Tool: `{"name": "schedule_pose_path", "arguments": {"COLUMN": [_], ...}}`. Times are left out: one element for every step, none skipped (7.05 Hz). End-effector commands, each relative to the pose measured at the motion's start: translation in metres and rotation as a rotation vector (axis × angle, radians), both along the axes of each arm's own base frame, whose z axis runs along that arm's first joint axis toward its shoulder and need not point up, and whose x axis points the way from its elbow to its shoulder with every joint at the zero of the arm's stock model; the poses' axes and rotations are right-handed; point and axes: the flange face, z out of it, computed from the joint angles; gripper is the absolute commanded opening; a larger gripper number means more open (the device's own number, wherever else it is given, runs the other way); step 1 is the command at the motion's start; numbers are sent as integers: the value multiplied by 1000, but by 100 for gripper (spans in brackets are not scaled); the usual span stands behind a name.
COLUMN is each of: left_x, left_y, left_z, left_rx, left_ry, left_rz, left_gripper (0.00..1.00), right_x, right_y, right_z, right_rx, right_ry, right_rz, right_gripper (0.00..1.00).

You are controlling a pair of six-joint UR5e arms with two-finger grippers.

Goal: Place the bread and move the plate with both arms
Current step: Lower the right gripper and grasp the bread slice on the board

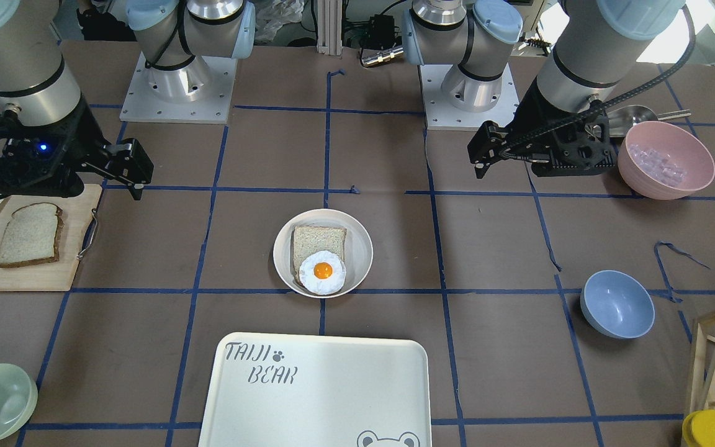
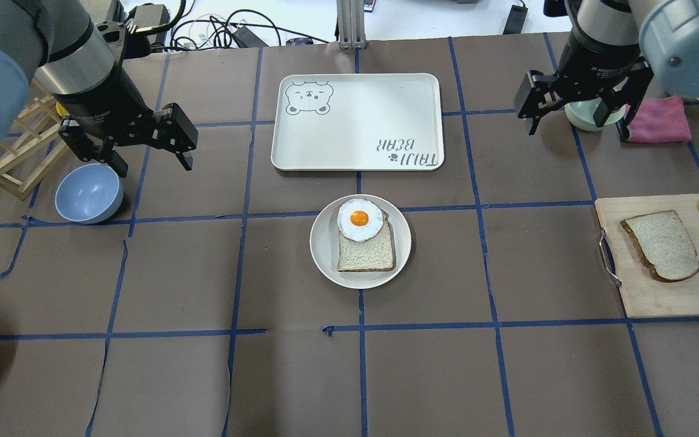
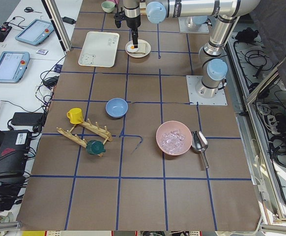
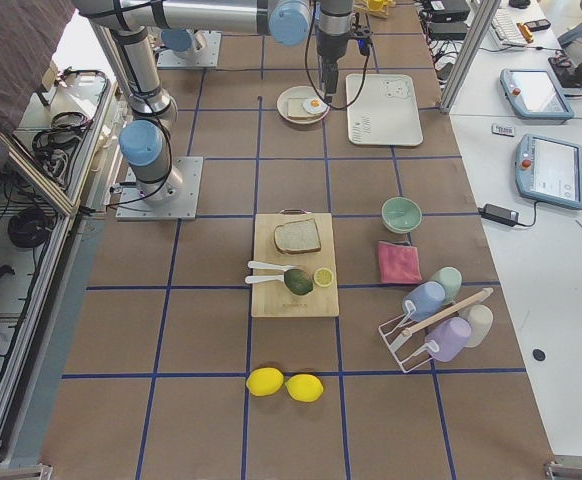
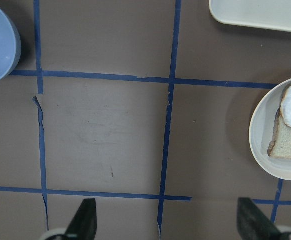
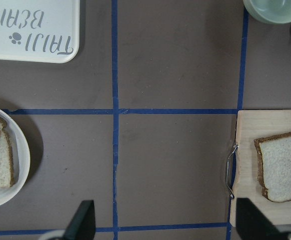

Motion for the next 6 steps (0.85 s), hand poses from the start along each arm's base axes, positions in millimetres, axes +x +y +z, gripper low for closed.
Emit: {"name": "schedule_pose_path", "arguments": {"left_x": [0, 0, 0, 1, 1, 0], "left_y": [1, 0, 1, 1, 1, 2], "left_z": [-1, -2, -1, -1, -1, -2], "left_rx": [-1, -2, -4, -4, 1, 5], "left_ry": [0, 2, -1, -1, -1, 1], "left_rz": [-1, 1, -1, 1, 1, 1], "left_gripper": [100, 100, 100, 100, 100, 100], "right_x": [-51, -68, -90, -112, -143, -163], "right_y": [0, 3, 5, 21, 33, 46], "right_z": [-35, -55, -97, -133, -160, -197], "right_rx": [44, 53, 81, 114, 84, 93], "right_ry": [-7, 13, 100, 123, 119, 116], "right_rz": [-45, -52, -67, -97, -94, -55], "right_gripper": [100, 100, 100, 100, 100, 100]}}
